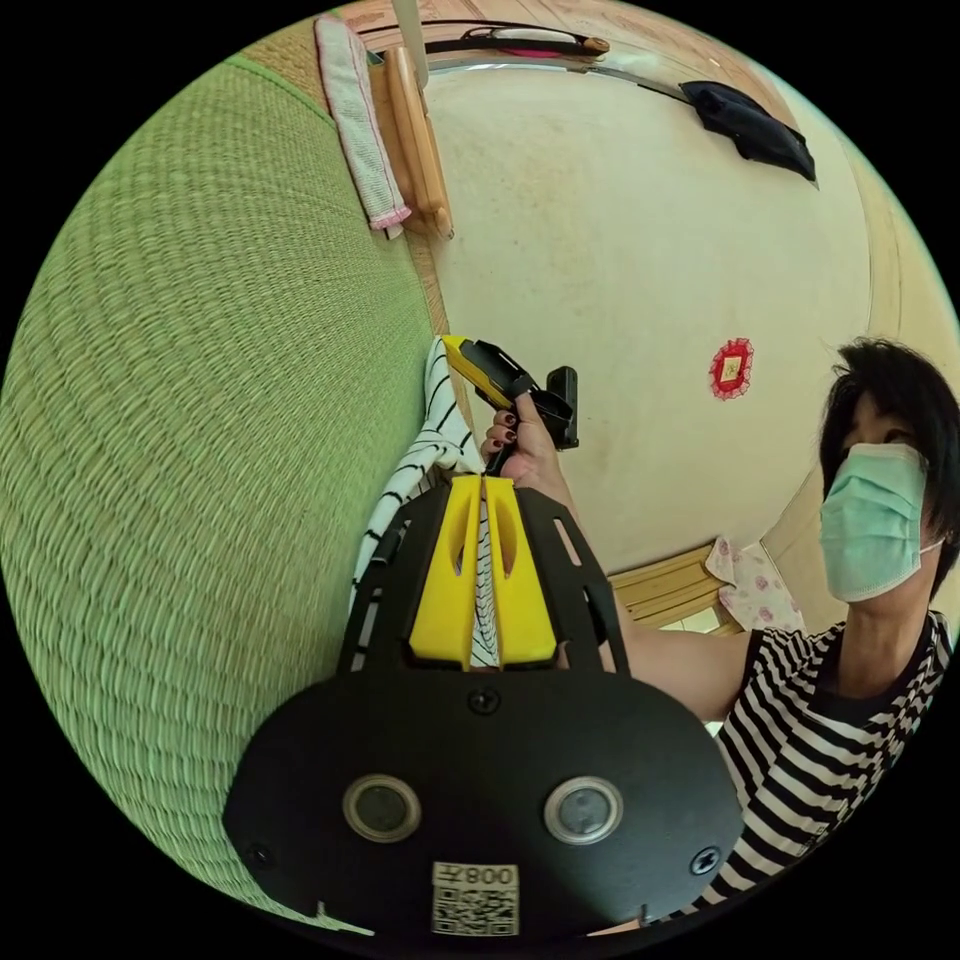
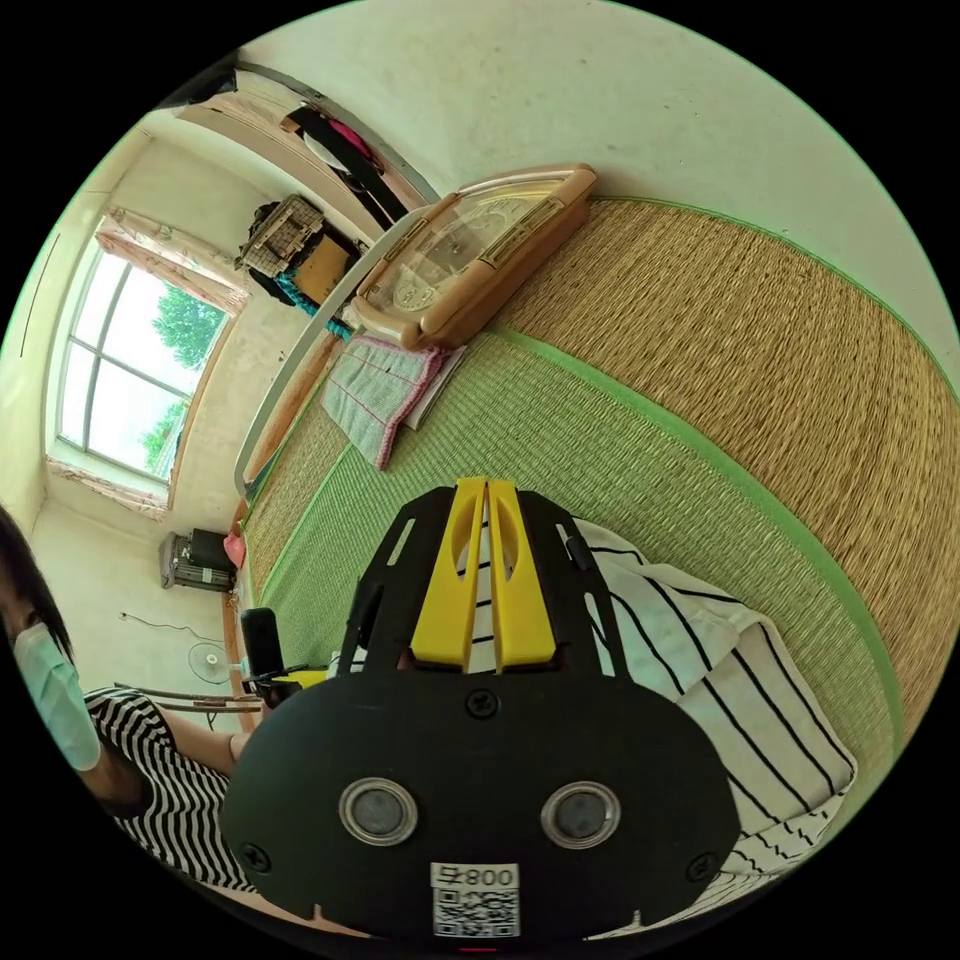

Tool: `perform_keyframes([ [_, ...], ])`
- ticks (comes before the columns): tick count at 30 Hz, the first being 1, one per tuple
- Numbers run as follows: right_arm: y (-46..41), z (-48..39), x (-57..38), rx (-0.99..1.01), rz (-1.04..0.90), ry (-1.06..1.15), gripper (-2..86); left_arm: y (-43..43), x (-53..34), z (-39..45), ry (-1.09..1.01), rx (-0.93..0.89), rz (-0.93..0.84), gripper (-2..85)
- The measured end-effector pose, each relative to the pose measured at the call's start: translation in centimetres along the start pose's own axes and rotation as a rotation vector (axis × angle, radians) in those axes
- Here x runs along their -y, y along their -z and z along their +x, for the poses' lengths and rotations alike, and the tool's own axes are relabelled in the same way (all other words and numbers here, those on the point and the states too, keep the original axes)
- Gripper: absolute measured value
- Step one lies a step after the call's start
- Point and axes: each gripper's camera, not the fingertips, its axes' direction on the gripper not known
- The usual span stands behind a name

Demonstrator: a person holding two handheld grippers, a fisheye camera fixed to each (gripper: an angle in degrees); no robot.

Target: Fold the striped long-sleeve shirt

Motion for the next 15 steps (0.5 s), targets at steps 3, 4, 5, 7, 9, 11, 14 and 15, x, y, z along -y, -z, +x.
perform_keyframes([
  [3, -0.9, 0.3, 0.5, -0.027, -0.020, -0.012, 0.1, 0.0, -0.4, -0.3, 0.007, 0.006, 0.004, 0.4],
  [4, -1.2, 0.5, 0.7, -0.026, -0.029, -0.017, 0.1, -0.1, -0.5, -0.3, 0.007, 0.007, 0.004, 0.4],
  [5, -1.2, 0.7, 0.7, -0.038, -0.024, -0.027, 0.1, -0.1, -0.6, -0.4, 0.009, 0.008, 0.004, 0.4],
  [7, -1.0, 0.8, 0.8, -0.017, -0.019, -0.027, 0.1, -0.2, -0.8, -0.5, 0.011, 0.009, 0.006, 0.4],
  [9, -0.4, 0.8, 0.7, -0.010, 0.002, -0.020, 0.1, -0.4, -1.0, -0.6, 0.009, -0.003, 0.010, 0.4],
  [11, 0.8, 0.2, 0.0, -0.014, 0.028, 0.005, 0.1, -0.4, -1.2, -0.6, 0.010, -0.018, 0.019, 0.4],
  [14, 2.3, -1.8, -2.0, -0.039, 0.050, 0.074, 0.1, 0.5, -1.6, -0.7, 0.018, -0.018, 0.077, 0.2],
  [15, 2.5, -2.3, -2.5, -0.044, 0.055, 0.091, 0.1, 0.9, -1.6, -0.5, 0.011, -0.023, 0.099, 0.2],
])
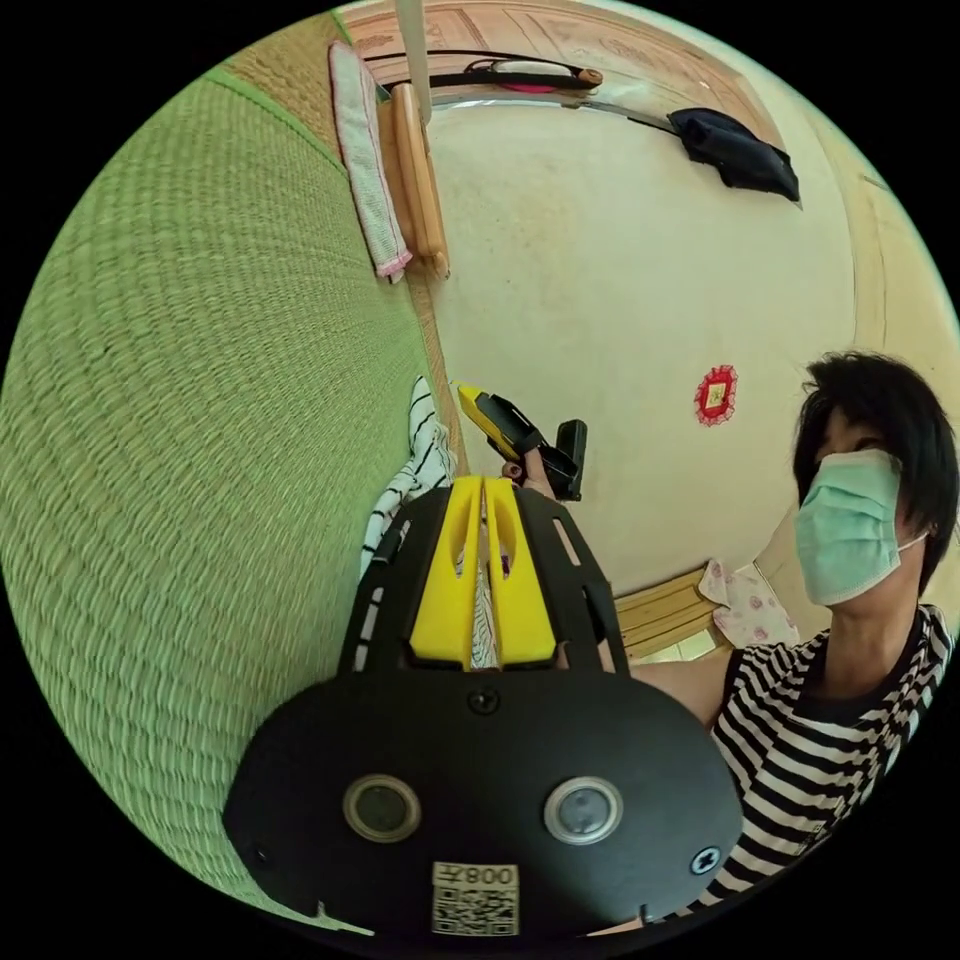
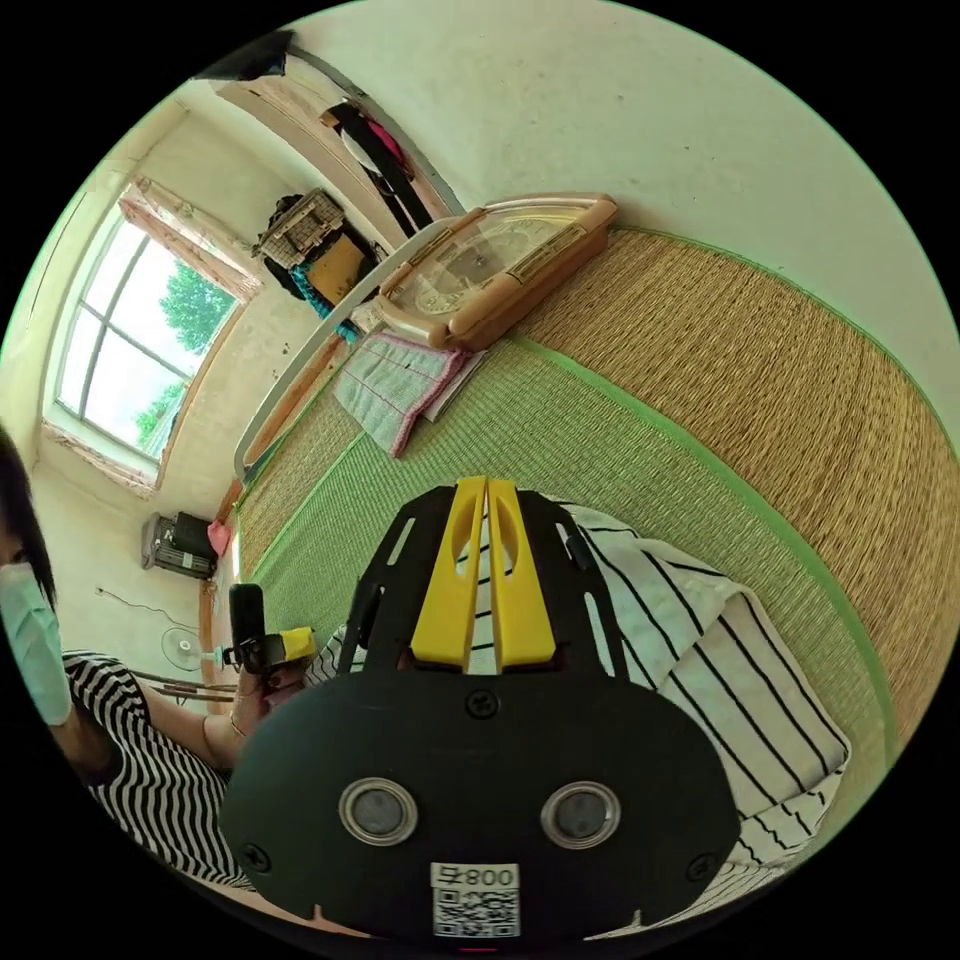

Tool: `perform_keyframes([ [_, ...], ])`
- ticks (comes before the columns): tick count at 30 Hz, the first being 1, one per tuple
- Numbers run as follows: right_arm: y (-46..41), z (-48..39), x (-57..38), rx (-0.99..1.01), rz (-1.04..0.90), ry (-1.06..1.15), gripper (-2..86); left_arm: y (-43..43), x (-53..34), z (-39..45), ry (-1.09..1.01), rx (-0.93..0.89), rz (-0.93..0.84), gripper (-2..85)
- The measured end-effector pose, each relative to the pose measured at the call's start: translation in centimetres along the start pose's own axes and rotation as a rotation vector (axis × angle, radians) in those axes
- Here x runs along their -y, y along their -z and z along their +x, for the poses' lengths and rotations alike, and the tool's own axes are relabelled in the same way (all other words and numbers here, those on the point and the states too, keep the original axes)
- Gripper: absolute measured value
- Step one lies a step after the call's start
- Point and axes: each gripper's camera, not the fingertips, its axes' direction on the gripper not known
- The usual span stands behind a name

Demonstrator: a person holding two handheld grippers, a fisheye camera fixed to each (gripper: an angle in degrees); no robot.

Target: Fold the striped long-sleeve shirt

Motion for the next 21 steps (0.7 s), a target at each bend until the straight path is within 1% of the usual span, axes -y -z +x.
perform_keyframes([
  [2, 0.1, -2.2, -1.8, -0.032, -0.034, 0.068, 0.1, -0.1, 0.2, 0.6, -0.032, 0.007, 0.003, 0.1],
  [4, -0.8, -3.6, -3.1, -0.067, -0.069, 0.107, 0.1, -1.2, 0.5, 1.5, -0.078, 0.033, -0.039, 0.1],
  [7, -3.2, -4.6, -4.2, -0.122, -0.144, 0.133, 0.1, -4.5, 1.0, 2.3, -0.121, 0.094, -0.165, 0.0],
  [9, -4.7, -4.5, -4.3, -0.133, -0.179, 0.133, 0.1, -6.4, 1.3, 1.8, -0.104, 0.215, -0.234, 0.0],
  [10, -5.0, -4.2, -4.3, -0.133, -0.168, 0.127, 0.1, -6.5, 1.3, 1.5, -0.093, 0.237, -0.231, 0.0],
  [11, -5.1, -3.9, -4.0, -0.119, -0.165, 0.115, 0.1, -6.4, 1.6, 0.8, -0.047, 0.228, -0.212, 0.0],
  [13, -5.2, -3.2, -3.8, -0.080, -0.163, 0.087, 0.1, -6.1, 2.0, 0.4, -0.023, 0.223, -0.183, 0.0],
  [16, -4.9, -3.2, -4.2, -0.090, -0.151, 0.092, 0.1, -6.7, 2.1, 0.2, -0.011, 0.216, -0.172, -0.1],
  [21, -3.6, -2.6, -4.2, -0.133, -0.069, 0.067, 0.1, -8.3, 2.4, 0.1, -0.007, 0.211, -0.167, -0.1],
])
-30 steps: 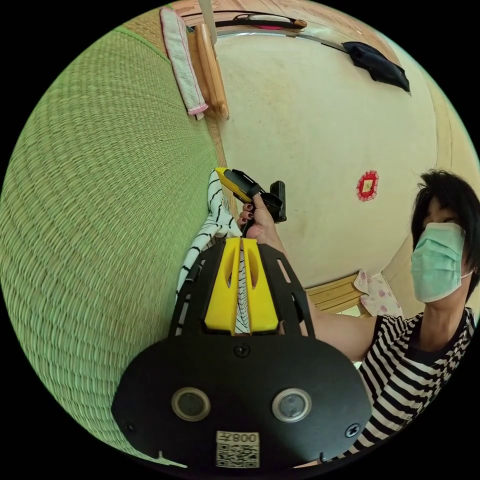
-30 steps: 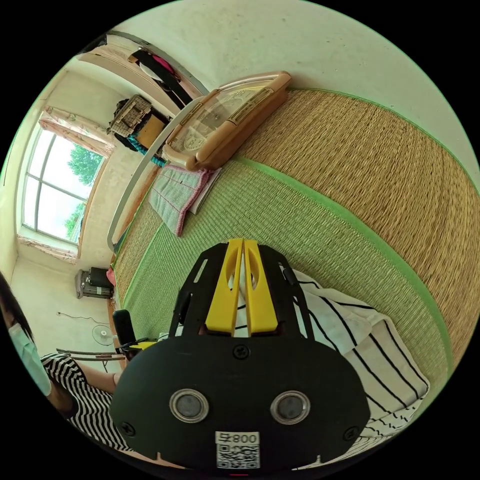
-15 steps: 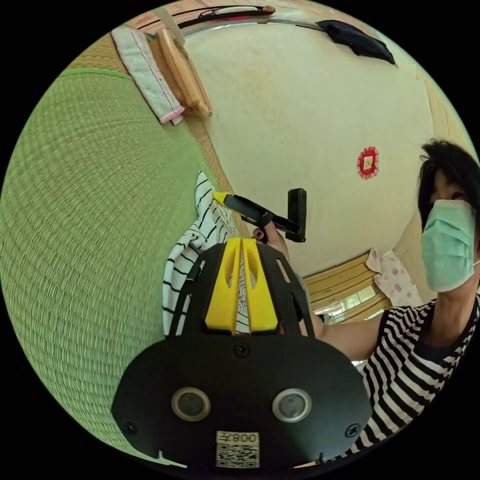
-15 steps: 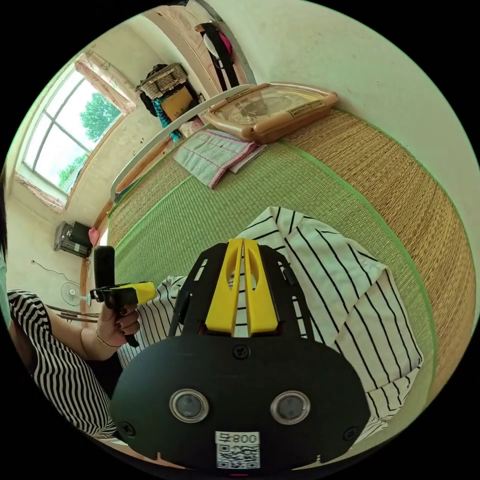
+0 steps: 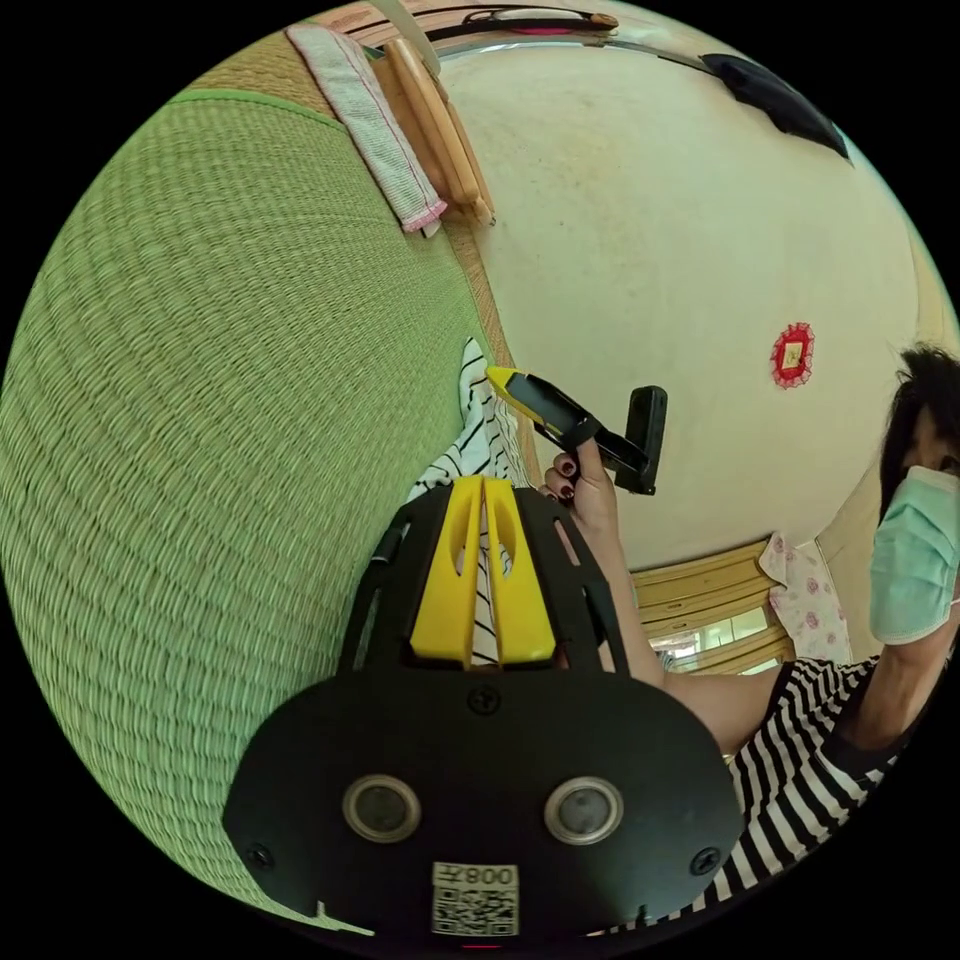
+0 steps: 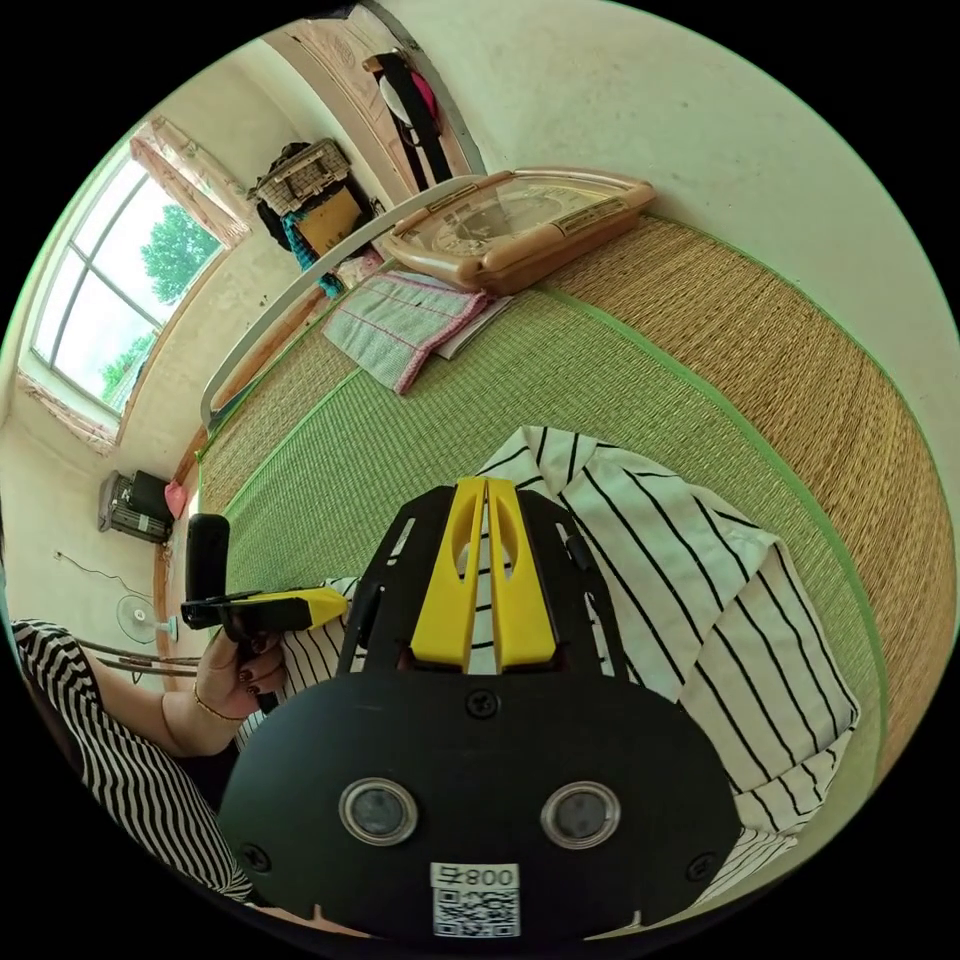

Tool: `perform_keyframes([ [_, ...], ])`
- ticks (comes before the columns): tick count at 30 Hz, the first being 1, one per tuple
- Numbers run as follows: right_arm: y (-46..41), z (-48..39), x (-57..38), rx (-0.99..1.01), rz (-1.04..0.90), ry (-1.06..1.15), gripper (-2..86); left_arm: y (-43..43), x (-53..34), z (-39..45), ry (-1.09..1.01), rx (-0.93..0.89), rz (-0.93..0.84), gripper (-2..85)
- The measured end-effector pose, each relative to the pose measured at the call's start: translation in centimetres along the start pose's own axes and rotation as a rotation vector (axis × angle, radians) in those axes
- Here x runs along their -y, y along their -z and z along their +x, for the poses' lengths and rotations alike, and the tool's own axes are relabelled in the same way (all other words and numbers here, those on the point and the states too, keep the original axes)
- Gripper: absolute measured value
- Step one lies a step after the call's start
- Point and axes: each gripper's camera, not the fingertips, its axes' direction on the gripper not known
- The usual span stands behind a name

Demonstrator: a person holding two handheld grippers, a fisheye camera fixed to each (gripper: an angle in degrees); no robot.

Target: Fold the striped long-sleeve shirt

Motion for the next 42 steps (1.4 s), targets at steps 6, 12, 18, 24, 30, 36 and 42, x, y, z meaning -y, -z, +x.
perform_keyframes([
  [6, -2.0, 2.4, 0.7, 0.024, -0.057, -0.053, 0.0, -1.8, 0.9, 0.3, -0.001, -0.020, -0.003, 0.0],
  [12, 2.8, 1.9, -5.0, 0.041, 0.019, -0.058, 0.1, -4.4, 2.0, 2.0, -0.061, 0.031, -0.040, 0.0],
  [18, -0.1, 0.5, -13.6, 0.082, -0.138, -0.122, 0.1, -6.9, 3.3, 2.9, -0.060, 0.071, -0.066, 0.0],
  [24, 4.9, 1.8, -21.6, 0.066, 0.030, -0.277, 0.0, -7.9, 3.8, 5.3, -0.094, 0.030, -0.057, 0.1],
  [30, 5.7, 6.5, -31.9, -0.032, -0.019, -0.505, 0.0, -11.6, 6.0, 6.3, -0.120, 0.188, -0.195, 0.1],
  [36, 7.6, 8.1, -36.9, 0.005, 0.046, -0.577, 0.0, -12.0, 6.5, 10.3, -0.177, 0.192, -0.220, 0.1],
  [42, 9.9, 10.9, -42.0, 0.050, 0.121, -0.637, 0.0, -14.5, 7.2, 12.3, -0.201, 0.224, -0.279, 0.1],
])
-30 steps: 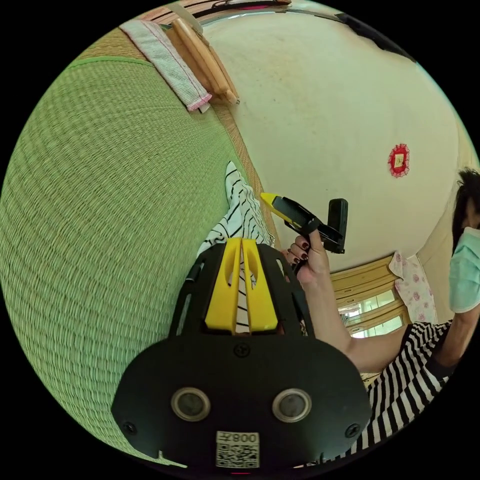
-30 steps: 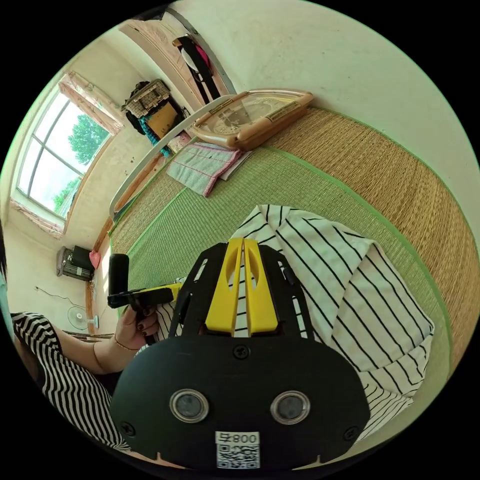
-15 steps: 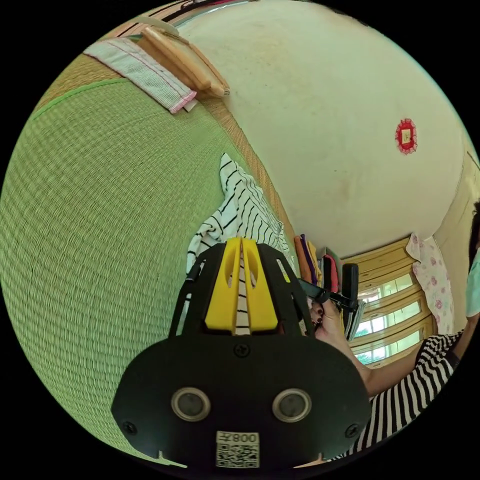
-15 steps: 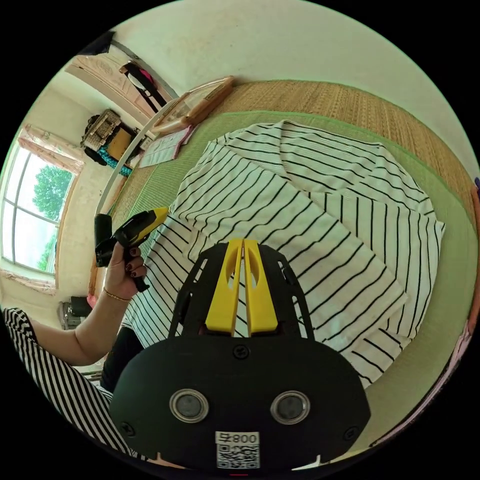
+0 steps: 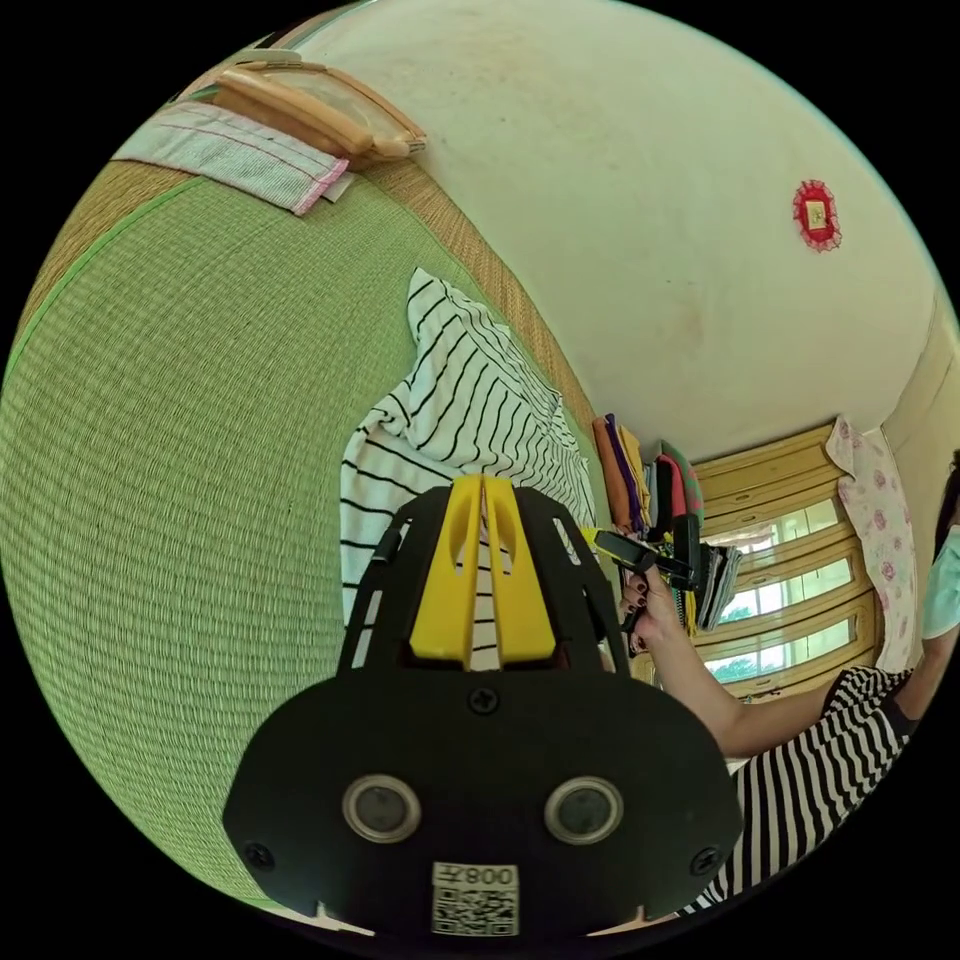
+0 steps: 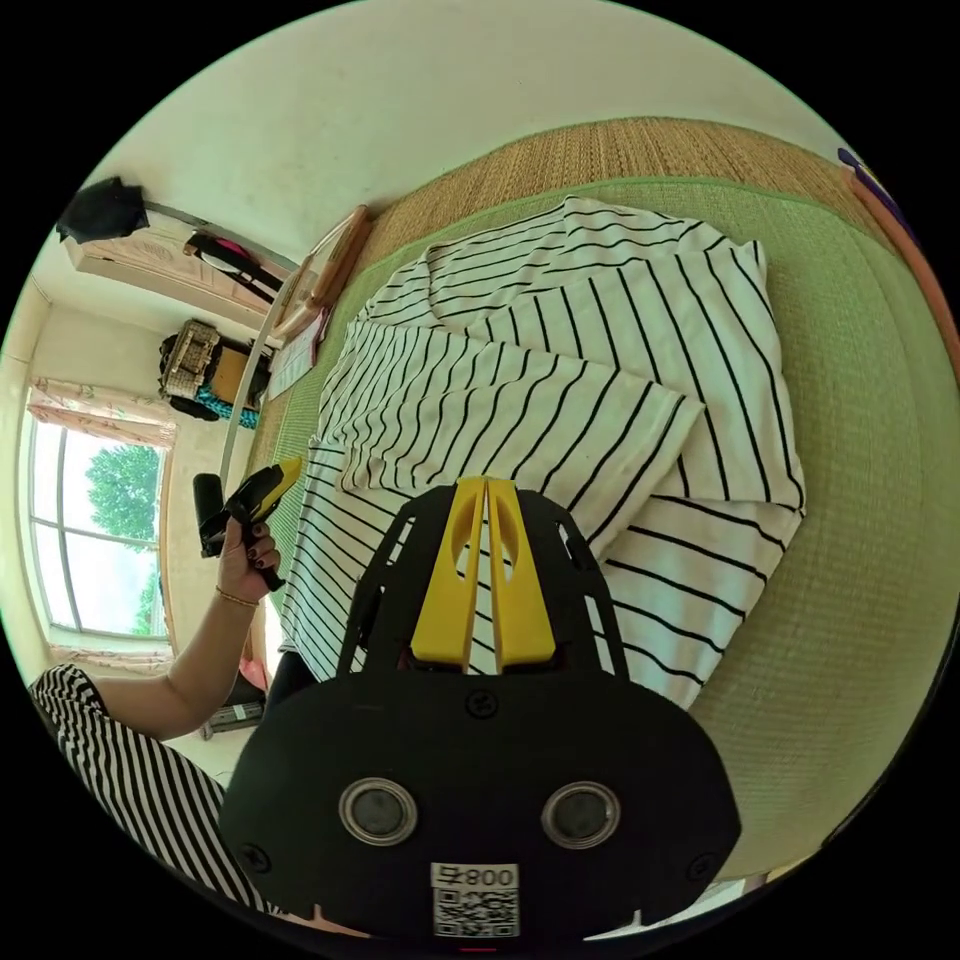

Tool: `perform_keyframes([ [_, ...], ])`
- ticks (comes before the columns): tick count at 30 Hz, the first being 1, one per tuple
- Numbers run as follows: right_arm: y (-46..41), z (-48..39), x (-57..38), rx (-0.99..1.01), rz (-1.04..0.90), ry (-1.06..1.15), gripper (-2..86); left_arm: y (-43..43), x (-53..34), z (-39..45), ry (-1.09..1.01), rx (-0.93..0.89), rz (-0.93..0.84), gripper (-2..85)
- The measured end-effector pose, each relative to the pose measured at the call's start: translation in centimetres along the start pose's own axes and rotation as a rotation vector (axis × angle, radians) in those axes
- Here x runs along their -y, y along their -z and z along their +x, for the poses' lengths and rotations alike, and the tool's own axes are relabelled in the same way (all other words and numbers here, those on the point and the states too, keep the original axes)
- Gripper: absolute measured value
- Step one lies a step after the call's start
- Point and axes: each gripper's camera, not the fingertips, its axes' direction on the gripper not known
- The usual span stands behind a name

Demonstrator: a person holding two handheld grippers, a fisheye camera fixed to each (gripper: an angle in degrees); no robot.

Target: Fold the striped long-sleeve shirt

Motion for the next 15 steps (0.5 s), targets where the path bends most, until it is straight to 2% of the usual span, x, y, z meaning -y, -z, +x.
perform_keyframes([
  [7, 4.0, 6.1, 1.3, -0.021, 0.078, -0.032, 0.0, -5.2, 5.1, 4.0, -0.081, 0.074, -0.082, 0.1],
  [11, 4.5, 7.7, 5.0, -0.020, 0.110, 0.009, 0.0, -8.2, 10.7, 6.3, -0.148, 0.087, -0.075, 0.1],
  [15, 3.5, 8.2, 9.9, -0.022, 0.108, 0.048, 0.1, -12.1, 17.9, 8.7, -0.216, 0.176, -0.110, 0.1],
])
